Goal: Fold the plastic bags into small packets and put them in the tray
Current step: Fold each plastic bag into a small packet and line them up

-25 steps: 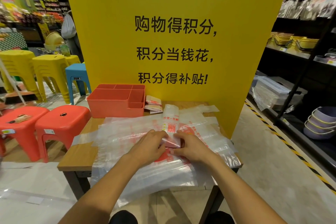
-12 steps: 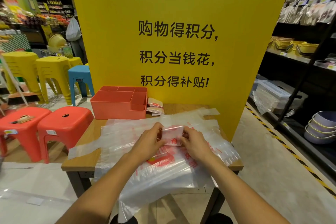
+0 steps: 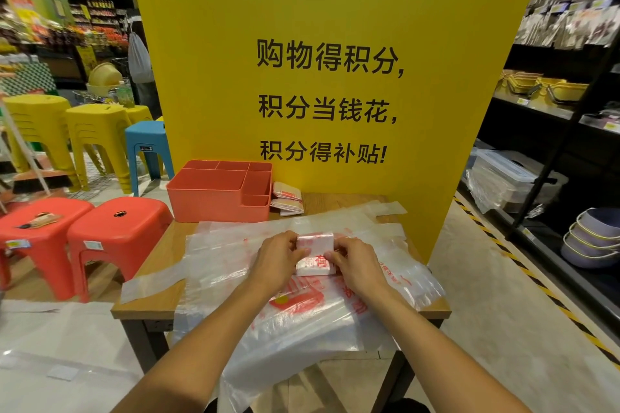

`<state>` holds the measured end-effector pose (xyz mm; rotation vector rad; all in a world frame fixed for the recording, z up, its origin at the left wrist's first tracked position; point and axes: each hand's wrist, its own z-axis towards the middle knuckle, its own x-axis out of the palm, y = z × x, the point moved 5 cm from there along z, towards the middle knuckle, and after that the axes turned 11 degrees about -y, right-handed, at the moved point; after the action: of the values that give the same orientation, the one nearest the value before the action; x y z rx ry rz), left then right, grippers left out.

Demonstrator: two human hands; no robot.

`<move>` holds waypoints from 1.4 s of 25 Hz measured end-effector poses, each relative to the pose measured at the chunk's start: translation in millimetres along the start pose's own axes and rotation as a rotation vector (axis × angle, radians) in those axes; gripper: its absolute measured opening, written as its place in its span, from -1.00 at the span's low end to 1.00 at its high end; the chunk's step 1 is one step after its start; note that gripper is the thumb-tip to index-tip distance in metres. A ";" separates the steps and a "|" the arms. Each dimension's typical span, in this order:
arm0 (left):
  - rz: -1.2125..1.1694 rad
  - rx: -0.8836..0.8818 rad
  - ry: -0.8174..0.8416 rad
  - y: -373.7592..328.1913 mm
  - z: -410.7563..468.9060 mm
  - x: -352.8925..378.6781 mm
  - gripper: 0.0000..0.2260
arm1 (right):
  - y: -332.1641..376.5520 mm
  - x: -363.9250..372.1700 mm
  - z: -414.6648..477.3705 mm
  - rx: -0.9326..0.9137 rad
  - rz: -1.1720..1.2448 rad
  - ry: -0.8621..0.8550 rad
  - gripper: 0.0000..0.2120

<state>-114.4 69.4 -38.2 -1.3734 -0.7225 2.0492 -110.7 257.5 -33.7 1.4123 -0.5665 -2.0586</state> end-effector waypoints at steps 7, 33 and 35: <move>-0.024 -0.143 -0.060 11.3 3.1 -0.4 -0.66 | 0.9 7.4 4.0 0.049 -0.048 0.027 -0.57; 0.164 0.268 0.203 -4.7 2.4 -15.6 -0.73 | 2.4 2.1 11.4 -0.209 -0.017 0.137 -0.92; 0.090 0.214 0.165 1.1 4.3 -12.5 -0.77 | 2.7 2.7 11.8 -0.154 -0.033 0.076 -0.90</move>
<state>-114.6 59.3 -29.8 -1.4505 -0.3655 1.9863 -121.8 254.0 -29.8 1.4111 -0.3480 -2.0178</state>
